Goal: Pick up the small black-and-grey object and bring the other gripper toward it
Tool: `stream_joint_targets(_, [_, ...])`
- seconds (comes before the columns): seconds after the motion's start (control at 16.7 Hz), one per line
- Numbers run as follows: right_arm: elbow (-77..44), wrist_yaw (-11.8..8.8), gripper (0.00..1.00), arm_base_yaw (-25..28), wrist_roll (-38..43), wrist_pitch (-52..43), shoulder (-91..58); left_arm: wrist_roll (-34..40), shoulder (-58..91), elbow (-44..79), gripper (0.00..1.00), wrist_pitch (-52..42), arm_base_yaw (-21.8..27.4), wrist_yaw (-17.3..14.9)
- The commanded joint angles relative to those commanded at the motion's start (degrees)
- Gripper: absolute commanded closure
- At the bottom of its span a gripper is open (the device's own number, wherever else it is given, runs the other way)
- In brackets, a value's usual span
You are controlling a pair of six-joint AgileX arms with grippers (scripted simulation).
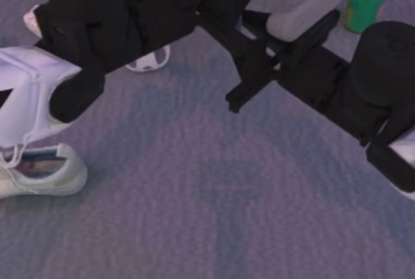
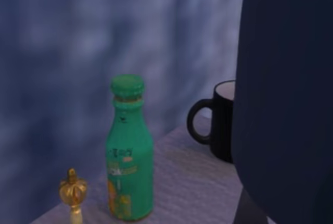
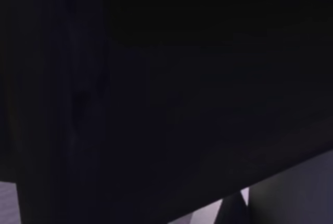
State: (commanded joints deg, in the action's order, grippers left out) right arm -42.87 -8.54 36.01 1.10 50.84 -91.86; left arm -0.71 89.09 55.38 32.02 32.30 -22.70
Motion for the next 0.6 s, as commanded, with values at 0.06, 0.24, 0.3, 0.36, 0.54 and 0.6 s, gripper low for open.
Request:
stream_joint_targets(0.06, [0.0,0.0,0.62,0.0,0.0,0.0,0.0,0.0,0.0,0.0,1.0,0.0,0.0,0.0])
stream_joint_targets(0.24, [0.0,0.0,0.4,0.0,0.0,0.0,0.0,0.0,0.0,0.0,1.0,0.0,0.0,0.0])
stream_joint_targets(0.3, [0.0,0.0,0.32,0.0,0.0,0.0,0.0,0.0,0.0,0.0,1.0,0.0,0.0,0.0])
stream_joint_targets(0.36, [0.0,0.0,0.25,0.0,0.0,0.0,0.0,0.0,0.0,0.0,1.0,0.0,0.0,0.0])
stream_joint_targets(0.54, [0.0,0.0,0.02,0.0,0.0,0.0,0.0,0.0,0.0,0.0,1.0,0.0,0.0,0.0])
stream_joint_targets(0.6, [0.0,0.0,0.0,0.0,0.0,0.0,0.0,0.0,0.0,0.0,1.0,0.0,0.0,0.0])
